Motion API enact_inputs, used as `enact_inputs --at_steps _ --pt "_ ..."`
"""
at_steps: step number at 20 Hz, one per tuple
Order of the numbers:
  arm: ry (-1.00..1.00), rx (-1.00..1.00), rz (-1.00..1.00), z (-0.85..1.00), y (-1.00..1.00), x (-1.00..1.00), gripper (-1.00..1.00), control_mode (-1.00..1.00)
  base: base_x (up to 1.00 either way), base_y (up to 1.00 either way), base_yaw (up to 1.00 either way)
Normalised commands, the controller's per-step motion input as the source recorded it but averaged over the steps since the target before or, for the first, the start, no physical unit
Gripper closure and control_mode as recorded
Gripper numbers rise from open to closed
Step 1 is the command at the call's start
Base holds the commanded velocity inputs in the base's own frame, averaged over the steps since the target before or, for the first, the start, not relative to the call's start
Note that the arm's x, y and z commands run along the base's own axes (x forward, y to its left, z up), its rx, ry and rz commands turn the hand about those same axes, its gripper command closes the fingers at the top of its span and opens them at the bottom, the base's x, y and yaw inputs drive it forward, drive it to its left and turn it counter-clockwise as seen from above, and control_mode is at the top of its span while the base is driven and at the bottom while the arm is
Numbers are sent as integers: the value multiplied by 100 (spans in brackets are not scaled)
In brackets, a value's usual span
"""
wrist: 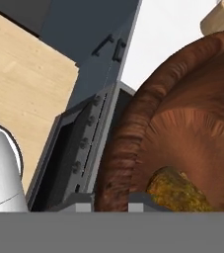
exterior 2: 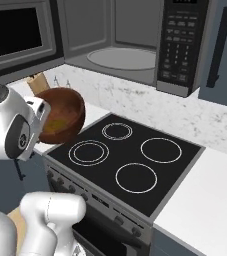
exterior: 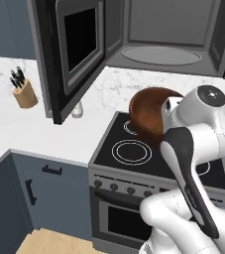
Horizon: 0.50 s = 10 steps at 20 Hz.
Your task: Pick the avocado from the sink and place it in the bowl. Then pick the bowl and place it in the microwave. Then close the microwave door and press the start button.
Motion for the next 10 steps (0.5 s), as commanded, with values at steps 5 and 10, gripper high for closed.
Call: enact_inputs --at_steps 5,10 --pt "-22 -10 -2 73 -1 0 100 -100 0 0 0" --pt "-15 -4 -1 67 -25 5 100 -100 0 0 0"
